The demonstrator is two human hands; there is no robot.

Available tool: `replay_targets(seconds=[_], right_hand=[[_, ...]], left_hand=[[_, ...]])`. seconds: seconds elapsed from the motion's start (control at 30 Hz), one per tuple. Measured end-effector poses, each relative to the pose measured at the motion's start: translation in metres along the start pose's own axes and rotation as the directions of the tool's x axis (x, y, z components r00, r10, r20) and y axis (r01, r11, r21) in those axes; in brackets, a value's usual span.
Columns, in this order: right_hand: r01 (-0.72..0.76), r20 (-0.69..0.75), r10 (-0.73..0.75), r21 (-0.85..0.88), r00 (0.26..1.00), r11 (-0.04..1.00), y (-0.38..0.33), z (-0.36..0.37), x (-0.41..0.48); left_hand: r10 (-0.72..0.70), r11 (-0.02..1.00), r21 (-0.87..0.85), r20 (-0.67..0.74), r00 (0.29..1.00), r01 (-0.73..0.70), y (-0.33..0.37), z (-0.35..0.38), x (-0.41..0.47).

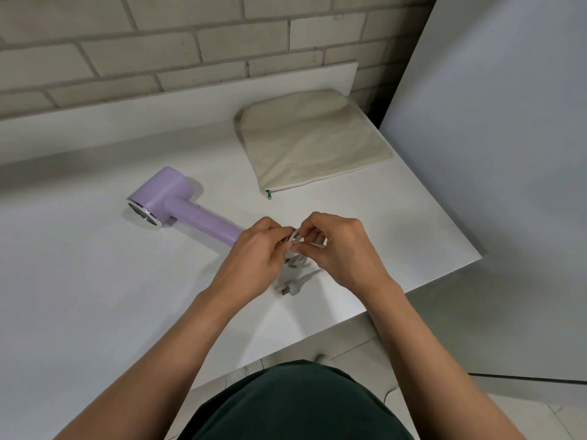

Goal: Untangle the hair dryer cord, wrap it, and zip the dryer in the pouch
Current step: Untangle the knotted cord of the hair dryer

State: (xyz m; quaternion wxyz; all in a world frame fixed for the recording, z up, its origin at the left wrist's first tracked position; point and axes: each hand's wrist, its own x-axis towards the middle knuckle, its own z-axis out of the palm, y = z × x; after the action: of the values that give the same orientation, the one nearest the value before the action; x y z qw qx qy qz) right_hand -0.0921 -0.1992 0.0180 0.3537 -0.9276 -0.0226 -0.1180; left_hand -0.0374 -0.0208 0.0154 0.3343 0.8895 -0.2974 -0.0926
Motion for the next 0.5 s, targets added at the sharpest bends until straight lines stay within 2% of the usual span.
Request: replay_targets(seconds=[0.2, 0.4, 0.5], right_hand=[[0.044, 0.055, -0.040, -0.061, 0.998, 0.997, 0.013, -0.018, -0.005], [0.019, 0.007, -0.019, 0.005, 1.000, 1.000, 0.010, -0.017, 0.002], [0.064, 0.050, -0.062, -0.036, 0.997, 0.997, 0.008, -0.013, 0.009]], left_hand=[[-0.074, 0.996, -0.047, -0.005, 0.997, 0.074, -0.010, -0.010, 0.008], [-0.024, 0.999, -0.045, 0.016, 1.000, 0.024, -0.006, -0.010, 0.009], [0.026, 1.000, 0.004, 0.026, 0.999, -0.026, 0.002, -0.008, 0.009]])
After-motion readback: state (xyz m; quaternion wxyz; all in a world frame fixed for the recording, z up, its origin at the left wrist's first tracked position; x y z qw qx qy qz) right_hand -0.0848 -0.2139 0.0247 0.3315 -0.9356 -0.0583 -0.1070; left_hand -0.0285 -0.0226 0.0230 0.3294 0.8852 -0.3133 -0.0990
